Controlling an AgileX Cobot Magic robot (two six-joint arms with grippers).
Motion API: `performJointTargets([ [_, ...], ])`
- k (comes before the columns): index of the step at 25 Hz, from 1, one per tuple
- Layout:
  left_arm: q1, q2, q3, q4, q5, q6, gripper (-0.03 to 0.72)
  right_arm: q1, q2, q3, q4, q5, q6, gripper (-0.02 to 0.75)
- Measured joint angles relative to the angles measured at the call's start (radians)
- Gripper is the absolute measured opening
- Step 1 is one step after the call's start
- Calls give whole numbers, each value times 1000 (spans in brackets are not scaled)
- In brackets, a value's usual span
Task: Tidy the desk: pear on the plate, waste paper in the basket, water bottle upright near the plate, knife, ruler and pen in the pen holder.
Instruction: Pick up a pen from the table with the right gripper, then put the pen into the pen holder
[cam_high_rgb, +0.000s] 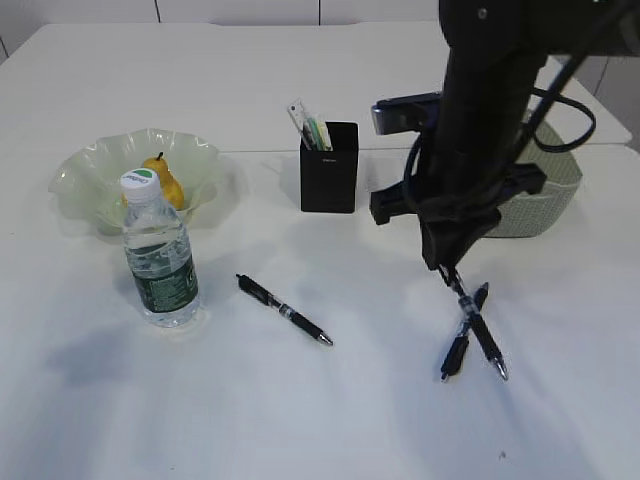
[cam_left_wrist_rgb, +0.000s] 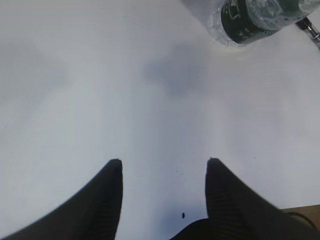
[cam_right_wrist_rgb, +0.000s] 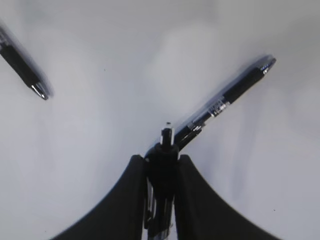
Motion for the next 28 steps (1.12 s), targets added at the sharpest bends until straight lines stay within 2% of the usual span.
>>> performJointTargets([
  [5, 0, 0, 0, 0, 0, 0, 377, 0, -136, 166, -12, -109, -1, 102],
  [12, 0, 0, 0, 0, 0, 0, 377, 0, -201, 197, -94, -282, -1, 102],
  [23, 0, 0, 0, 0, 0, 0, 377, -6, -195, 199, -192, -907, -1, 99],
  [28, 0, 0, 0, 0, 0, 0, 377, -48, -123, 159, -205, -1047, -1, 99],
])
